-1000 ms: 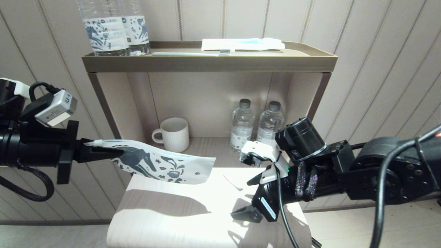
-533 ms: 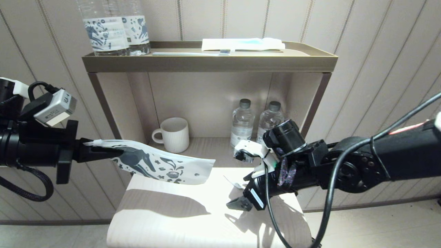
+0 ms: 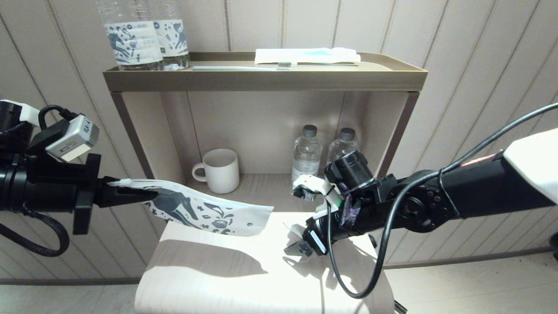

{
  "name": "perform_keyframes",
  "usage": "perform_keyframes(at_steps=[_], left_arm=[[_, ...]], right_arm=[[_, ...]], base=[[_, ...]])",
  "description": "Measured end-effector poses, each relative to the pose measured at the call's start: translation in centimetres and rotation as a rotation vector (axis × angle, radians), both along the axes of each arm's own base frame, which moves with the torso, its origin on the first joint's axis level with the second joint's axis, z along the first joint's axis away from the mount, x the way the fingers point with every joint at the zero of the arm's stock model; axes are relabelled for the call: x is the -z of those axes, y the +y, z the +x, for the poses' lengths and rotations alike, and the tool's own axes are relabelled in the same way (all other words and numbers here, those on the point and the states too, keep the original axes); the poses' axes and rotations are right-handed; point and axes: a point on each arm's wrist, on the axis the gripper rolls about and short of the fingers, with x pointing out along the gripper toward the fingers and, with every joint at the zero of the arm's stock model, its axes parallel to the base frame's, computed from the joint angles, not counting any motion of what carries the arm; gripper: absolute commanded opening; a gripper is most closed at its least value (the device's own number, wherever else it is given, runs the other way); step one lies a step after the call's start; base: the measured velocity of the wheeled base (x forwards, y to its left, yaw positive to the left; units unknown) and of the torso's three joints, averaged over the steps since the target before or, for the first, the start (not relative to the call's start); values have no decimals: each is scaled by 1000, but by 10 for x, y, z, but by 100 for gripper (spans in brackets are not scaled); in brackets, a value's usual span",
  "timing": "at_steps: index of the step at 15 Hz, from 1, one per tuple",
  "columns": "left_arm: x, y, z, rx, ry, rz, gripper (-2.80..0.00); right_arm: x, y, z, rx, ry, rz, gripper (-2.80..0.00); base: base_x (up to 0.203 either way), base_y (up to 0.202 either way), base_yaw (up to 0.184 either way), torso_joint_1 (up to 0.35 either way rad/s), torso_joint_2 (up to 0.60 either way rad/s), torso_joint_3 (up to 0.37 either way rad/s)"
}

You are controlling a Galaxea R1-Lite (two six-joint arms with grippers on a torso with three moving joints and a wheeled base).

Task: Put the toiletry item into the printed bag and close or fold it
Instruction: Pick up the toothpaste

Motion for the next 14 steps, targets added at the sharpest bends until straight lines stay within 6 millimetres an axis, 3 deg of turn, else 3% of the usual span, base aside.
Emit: perform_keyframes(at_steps=[1, 2, 14], left_arm=[[0, 0, 0, 0, 1, 0, -280], [0, 0, 0, -1, 0, 1, -280], [3, -3, -1, 14, 3, 11, -280]], right_arm=[[1, 1, 3, 6, -3, -3, 0], [3, 1, 5, 17, -6, -12, -280], [10, 5, 4, 45, -16, -52, -280]], base=[[0, 0, 0, 0, 0, 0], [0, 0, 0, 0, 0, 0], [0, 0, 0, 0, 0, 0]])
